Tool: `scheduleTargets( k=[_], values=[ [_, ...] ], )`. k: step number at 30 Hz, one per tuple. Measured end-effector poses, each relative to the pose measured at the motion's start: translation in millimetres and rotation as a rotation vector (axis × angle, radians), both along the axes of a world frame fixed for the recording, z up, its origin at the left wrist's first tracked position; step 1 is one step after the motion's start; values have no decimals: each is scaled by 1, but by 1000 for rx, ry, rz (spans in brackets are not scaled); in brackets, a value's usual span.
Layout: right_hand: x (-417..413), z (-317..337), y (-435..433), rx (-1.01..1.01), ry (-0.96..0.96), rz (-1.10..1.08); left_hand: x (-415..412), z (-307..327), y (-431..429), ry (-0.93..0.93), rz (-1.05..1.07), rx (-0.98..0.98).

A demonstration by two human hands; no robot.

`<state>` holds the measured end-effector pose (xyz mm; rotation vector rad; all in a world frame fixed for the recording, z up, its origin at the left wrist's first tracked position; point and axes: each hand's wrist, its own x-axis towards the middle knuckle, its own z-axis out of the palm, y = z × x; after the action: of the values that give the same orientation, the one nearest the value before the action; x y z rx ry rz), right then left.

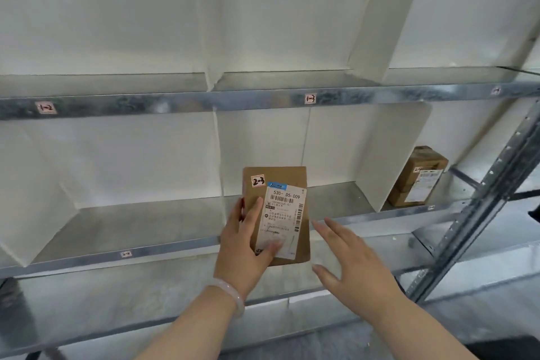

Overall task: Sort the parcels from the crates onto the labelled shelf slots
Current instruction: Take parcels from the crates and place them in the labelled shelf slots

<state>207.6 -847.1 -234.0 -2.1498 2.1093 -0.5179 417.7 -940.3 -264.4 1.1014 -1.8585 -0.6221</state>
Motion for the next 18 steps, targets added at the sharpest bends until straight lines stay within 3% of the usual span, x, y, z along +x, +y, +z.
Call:
scheduleTargets(
  k=[8, 18],
  values=[
    [-20, -38, -66, 69, -56, -8, -26, -34, -86, -39, -48, 20],
    [-52, -57, -133, 153, -107, 78, -52, -65, -157, -144, 91, -24]
  ],
)
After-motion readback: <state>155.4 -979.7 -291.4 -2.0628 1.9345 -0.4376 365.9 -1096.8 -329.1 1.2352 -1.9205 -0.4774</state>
